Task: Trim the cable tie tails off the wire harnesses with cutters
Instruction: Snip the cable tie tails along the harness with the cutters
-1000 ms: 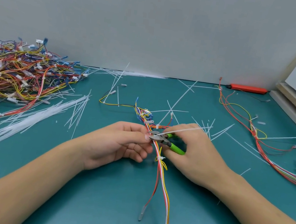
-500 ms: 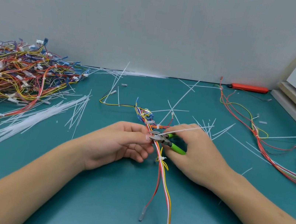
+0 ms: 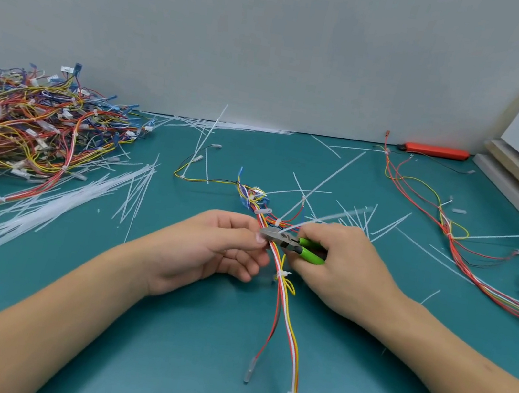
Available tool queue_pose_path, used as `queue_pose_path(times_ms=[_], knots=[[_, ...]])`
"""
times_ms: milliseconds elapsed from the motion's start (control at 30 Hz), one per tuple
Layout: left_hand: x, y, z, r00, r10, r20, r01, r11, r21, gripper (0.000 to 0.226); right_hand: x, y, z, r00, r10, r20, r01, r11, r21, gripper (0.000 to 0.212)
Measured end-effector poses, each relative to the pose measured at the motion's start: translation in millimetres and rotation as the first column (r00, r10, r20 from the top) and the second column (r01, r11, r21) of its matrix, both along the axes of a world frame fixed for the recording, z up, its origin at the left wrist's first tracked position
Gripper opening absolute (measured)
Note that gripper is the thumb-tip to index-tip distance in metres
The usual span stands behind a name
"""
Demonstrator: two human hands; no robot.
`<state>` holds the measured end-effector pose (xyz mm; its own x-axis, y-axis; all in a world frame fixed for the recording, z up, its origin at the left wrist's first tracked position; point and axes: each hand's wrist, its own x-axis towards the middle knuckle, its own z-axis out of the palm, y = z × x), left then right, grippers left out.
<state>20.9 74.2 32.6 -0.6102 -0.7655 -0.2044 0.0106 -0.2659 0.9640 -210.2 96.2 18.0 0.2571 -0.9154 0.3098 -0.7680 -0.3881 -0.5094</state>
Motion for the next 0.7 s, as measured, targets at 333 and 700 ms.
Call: queue_pose_path(times_ms=[333,700], knots=[[-1.1,-1.3,-1.7,1.000,0.008,0.015,-0.007,1.000,-0.004,0.020,1.3,1.7,0.8,1.000,0.023,0.008,-0.023,1.000,-0.011,0.009],[-1.1,-2.5,-4.2,1.000,0.003,0.023,-0.003,1.000,-0.012,0.022,0.9,3.0,3.3,0.999,0.041,-0.005,-0.041,0.999,-0.024,0.026]])
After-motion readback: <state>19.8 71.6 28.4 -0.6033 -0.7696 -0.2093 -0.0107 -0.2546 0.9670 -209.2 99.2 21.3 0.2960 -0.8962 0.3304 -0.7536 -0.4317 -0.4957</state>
